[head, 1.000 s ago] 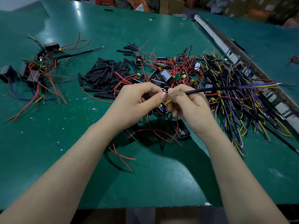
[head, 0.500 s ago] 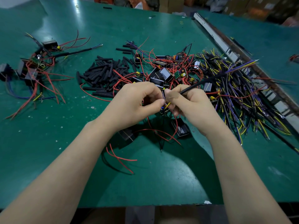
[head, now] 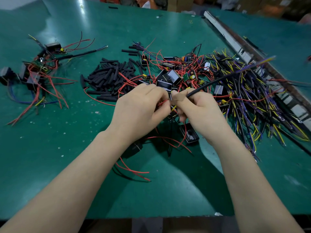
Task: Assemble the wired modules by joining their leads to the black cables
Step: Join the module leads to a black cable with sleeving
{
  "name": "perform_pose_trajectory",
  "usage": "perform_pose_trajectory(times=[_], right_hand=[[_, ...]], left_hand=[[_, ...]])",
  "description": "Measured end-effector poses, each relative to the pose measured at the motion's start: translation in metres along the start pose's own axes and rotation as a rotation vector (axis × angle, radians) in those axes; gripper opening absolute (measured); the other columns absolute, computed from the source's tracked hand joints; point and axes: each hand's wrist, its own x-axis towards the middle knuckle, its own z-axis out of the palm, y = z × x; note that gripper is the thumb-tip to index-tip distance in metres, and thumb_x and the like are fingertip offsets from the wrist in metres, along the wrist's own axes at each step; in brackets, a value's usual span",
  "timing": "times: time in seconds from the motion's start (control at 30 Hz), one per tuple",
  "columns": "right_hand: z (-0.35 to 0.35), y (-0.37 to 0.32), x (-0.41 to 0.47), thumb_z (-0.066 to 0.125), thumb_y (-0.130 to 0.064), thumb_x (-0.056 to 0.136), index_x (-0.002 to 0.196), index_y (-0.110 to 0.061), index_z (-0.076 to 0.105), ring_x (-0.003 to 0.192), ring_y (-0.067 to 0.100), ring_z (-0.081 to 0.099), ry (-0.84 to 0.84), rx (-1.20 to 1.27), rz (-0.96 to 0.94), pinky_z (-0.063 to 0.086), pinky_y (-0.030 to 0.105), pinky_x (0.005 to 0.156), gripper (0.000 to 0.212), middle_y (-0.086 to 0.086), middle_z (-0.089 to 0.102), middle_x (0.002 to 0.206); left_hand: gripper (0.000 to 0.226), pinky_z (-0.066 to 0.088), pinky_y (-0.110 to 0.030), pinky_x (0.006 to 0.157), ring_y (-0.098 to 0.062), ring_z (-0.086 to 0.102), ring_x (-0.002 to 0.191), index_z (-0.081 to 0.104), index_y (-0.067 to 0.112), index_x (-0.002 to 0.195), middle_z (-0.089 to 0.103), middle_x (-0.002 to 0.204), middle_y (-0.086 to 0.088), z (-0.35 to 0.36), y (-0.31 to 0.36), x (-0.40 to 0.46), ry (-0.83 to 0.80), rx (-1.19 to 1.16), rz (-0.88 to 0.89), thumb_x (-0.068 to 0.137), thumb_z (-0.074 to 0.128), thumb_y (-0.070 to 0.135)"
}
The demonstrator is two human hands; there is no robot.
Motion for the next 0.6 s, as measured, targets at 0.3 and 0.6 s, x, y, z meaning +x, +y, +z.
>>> perform_pose_trajectory(times=[0.3,0.6], right_hand=[[-0.0052,0.0003,-0.0012,0.062,-0.029,0.093,0.083,-0.017,0.063,0.051,0.007,0.041,0.083,-0.246,-0.284,0.028,0.018,0.052,0.016,-0.009,0.045,0.053],[-0.0078,-0.0011,-0.0023,0.058,-0.039,0.093,0.067,-0.032,0.058,0.058,0.02,0.055,0.062,-0.19,-0.151,0.046,0.035,0.058,0.027,0.007,0.059,0.06]], left_hand=[[0.024,0.045,-0.028,0.078,-0.018,0.062,0.081,0.07,0.023,0.081,0.07,0.074,0.005,-0.0046,-0.0065,0.0098,-0.216,-0.498,-0.272,0.087,0.052,0.038],[0.009,0.048,-0.028,0.079,-0.017,0.063,0.079,0.07,0.028,0.085,0.07,0.077,0.008,-0.0061,-0.0091,0.0093,-0.173,-0.625,-0.242,0.09,0.065,0.022]])
